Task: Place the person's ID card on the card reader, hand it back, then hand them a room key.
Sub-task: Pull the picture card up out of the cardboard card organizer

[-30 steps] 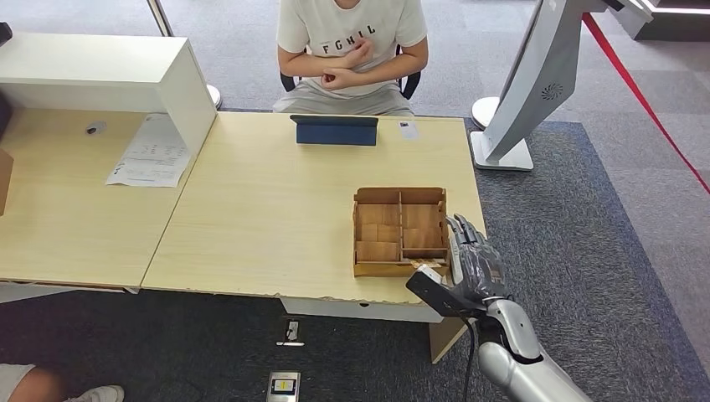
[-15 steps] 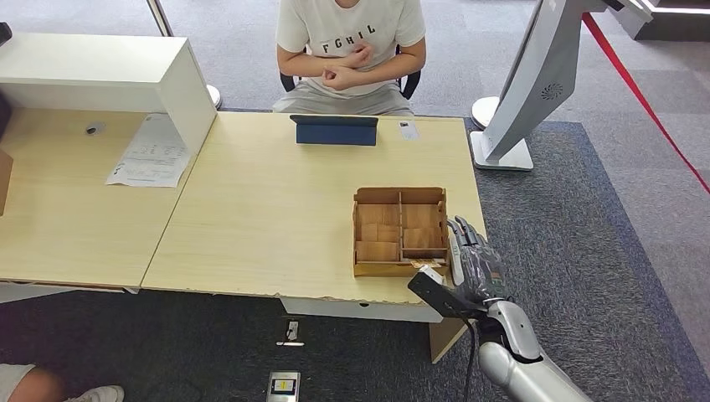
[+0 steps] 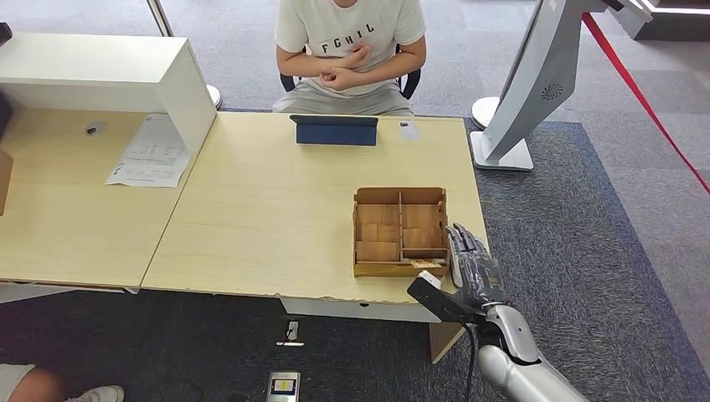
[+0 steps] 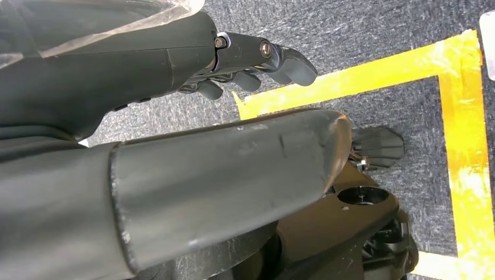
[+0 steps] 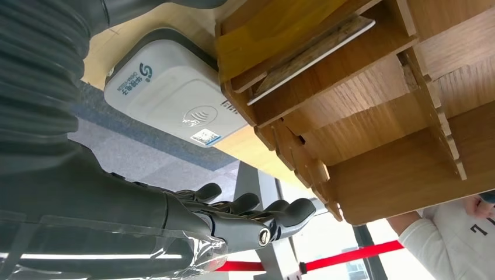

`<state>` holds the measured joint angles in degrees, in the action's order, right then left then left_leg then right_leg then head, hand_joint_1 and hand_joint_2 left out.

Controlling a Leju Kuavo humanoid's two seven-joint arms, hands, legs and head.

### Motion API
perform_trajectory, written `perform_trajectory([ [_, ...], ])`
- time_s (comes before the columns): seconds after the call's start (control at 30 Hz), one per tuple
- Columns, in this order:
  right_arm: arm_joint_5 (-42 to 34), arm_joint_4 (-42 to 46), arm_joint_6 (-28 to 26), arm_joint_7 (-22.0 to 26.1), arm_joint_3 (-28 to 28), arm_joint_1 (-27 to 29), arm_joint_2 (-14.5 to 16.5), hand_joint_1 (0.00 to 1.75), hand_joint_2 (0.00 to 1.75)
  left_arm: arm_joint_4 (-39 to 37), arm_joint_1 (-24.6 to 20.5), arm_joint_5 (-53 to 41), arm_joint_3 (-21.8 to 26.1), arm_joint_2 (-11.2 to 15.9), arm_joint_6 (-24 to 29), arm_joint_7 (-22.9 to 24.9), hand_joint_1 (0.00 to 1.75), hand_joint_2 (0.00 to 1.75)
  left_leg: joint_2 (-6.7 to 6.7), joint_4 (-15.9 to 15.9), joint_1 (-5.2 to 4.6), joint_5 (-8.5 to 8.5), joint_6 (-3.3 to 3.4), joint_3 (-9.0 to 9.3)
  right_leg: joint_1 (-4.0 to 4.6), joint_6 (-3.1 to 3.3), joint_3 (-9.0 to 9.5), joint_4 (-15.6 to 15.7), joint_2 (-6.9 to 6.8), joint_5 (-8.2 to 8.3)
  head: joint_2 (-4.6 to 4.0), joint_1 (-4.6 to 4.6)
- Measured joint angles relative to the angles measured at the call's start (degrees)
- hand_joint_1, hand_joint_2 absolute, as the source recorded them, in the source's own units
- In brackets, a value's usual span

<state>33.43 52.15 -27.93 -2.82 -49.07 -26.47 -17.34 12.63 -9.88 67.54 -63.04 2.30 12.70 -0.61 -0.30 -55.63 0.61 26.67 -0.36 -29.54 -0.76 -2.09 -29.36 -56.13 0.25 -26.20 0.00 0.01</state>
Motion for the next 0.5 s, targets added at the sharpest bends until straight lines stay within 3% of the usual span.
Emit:
perform_trajectory([
  [0.5, -1.11, -2.66, -0.34, 0.26, -2.21, -1.63, 0.68, 0.00, 1.75, 0.00, 0.00, 0.87, 0.00, 0.00, 0.78, 0.37, 0.00, 0.00, 0.00, 0.00, 0.00, -0.01, 0.00, 0.00, 0.00, 0.00, 0.01, -0.01, 0.00, 0.00, 0.00, -0.01],
])
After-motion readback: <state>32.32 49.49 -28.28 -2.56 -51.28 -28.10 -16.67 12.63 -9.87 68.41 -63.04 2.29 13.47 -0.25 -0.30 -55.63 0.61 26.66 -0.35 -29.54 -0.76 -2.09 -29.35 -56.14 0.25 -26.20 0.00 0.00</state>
